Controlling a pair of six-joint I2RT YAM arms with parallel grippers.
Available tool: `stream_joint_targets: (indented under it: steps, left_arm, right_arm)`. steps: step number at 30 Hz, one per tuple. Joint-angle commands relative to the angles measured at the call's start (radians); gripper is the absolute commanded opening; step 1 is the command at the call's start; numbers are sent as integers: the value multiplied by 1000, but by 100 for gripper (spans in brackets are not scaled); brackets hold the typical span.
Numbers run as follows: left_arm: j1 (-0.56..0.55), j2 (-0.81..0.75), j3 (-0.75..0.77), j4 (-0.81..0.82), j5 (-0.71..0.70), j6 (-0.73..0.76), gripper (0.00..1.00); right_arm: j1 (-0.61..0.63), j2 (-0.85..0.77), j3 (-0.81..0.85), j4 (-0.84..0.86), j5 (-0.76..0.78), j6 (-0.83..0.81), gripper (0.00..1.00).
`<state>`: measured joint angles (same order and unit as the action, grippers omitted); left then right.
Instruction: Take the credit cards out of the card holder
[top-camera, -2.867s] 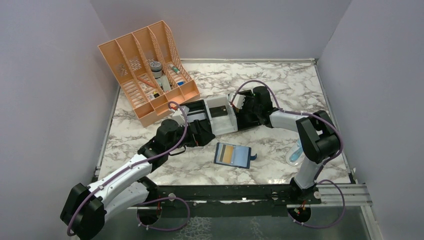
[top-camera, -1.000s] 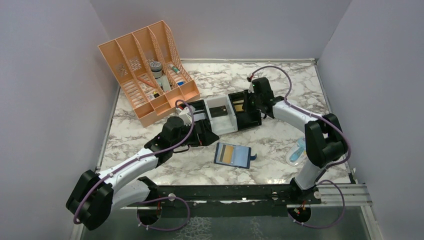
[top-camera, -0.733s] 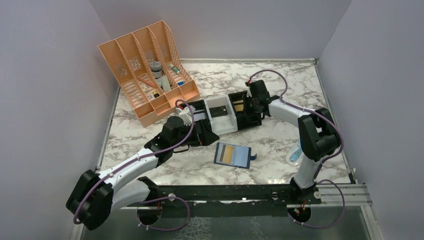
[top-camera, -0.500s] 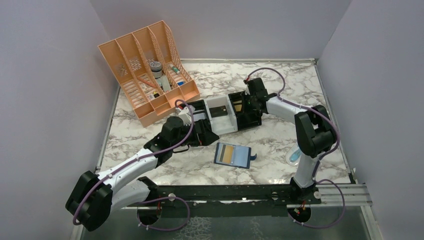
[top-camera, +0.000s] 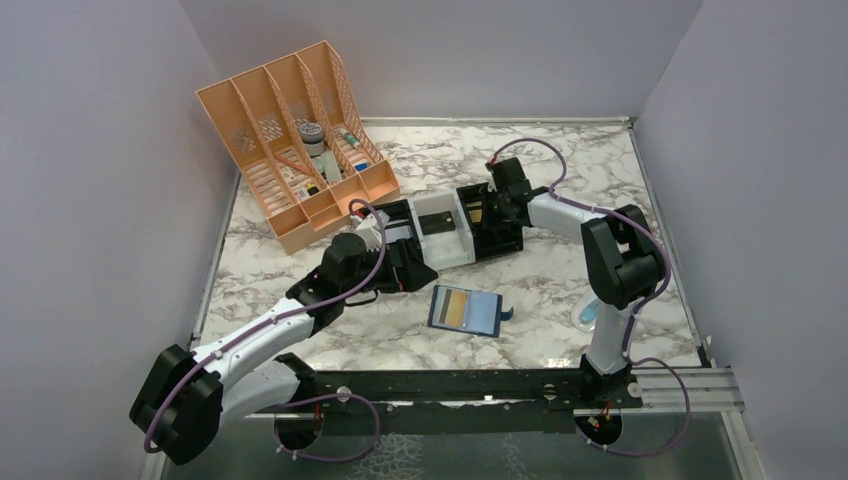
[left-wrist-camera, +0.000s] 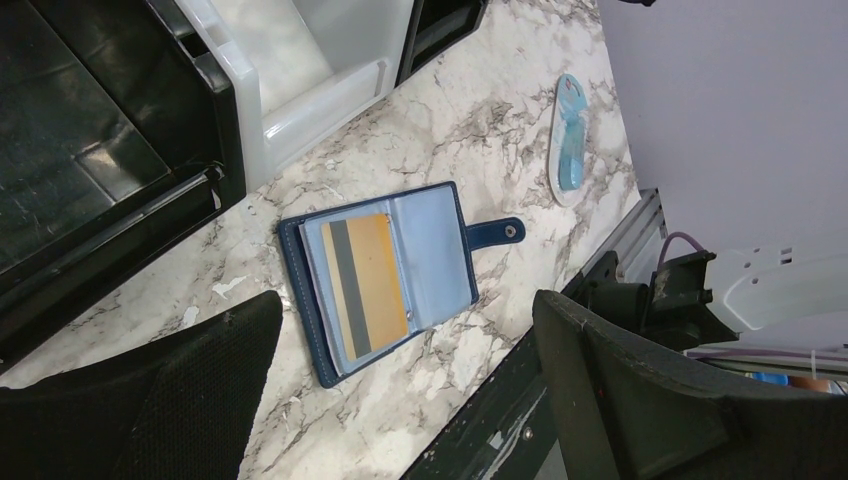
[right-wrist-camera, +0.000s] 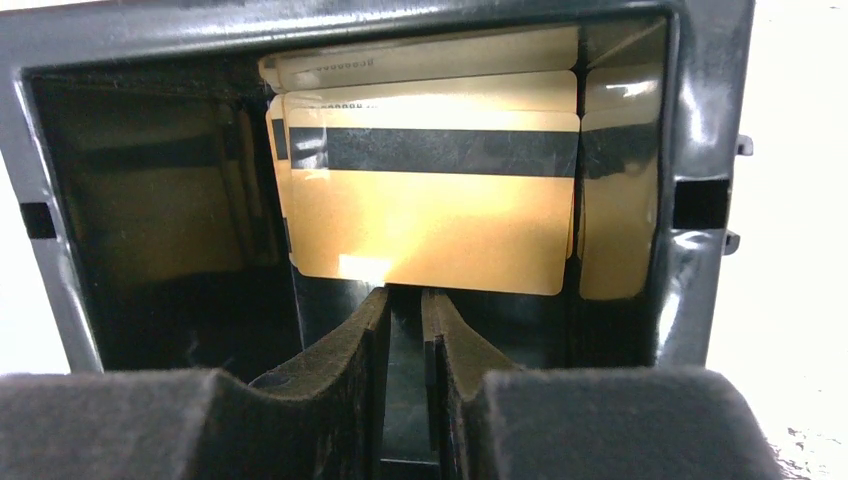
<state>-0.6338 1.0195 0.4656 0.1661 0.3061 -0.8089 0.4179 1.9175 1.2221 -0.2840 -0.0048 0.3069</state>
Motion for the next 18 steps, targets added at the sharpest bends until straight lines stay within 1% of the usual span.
stream_joint_targets:
  steps: [1,5,13,18]
  left_arm:
    - [6,-10,17,14,2,11,99]
    - [6,-6,20,11,12,16,99]
    - [6,8,13,21,30,18,99]
    - [5,25,16,25,47,26,99]
  right_arm:
    - [1,18,9,75,32,28,19]
    - [0,14,9,97,22,37,19]
    - [0,30,36,65,41,25,21]
    - [1,-48,-12,77,-11,22,23]
